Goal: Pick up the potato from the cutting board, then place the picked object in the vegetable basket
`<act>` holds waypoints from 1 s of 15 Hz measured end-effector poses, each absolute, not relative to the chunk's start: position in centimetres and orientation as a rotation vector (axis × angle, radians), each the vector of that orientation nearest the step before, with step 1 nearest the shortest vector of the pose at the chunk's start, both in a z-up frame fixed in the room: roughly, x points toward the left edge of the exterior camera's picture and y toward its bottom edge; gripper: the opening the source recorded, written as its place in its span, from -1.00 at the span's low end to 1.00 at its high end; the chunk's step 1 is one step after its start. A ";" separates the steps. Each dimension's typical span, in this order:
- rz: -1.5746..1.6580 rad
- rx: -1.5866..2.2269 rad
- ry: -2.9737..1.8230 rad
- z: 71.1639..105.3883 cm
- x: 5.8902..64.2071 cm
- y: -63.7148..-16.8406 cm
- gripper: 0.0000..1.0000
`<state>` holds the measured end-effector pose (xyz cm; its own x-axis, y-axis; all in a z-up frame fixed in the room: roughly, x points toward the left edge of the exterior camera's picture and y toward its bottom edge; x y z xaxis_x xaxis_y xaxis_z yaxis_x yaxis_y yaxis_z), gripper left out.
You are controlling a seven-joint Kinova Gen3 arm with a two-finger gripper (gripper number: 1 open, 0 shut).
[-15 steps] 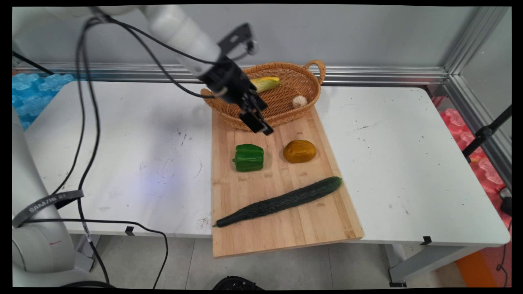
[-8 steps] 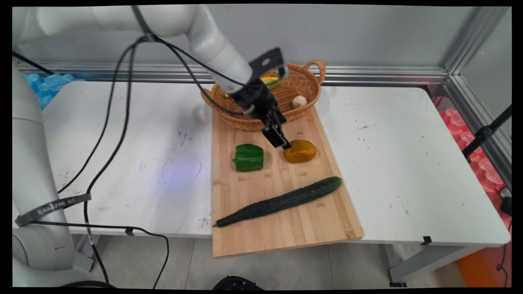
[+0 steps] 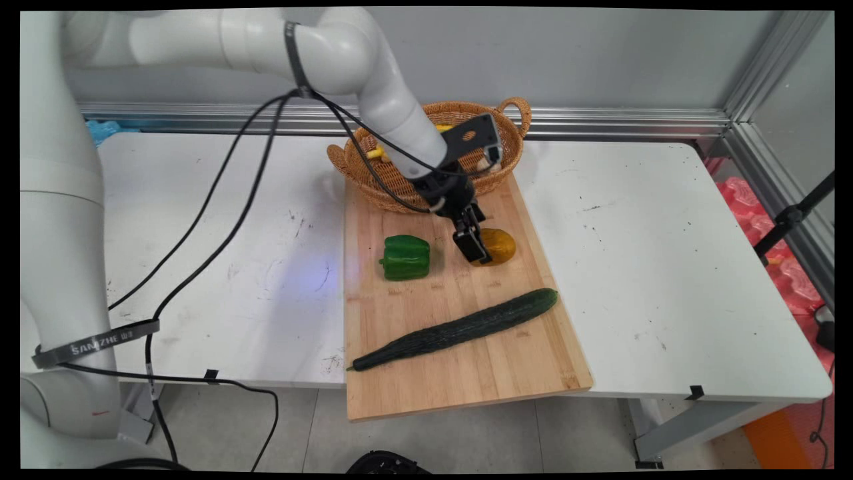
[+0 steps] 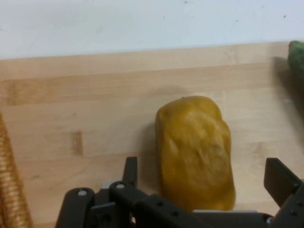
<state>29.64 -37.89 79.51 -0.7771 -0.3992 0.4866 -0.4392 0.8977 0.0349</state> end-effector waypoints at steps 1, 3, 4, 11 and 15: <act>0.108 0.606 -2.573 79.0 29.3 -38.1 1.00; 0.102 0.603 -2.584 78.3 28.6 -38.6 1.00; 0.098 0.601 -2.587 78.1 28.3 -38.7 -1.00; 0.094 0.535 -2.583 80.2 28.7 -39.3 -1.00; 0.115 0.517 -2.561 84.0 30.5 -39.1 -1.00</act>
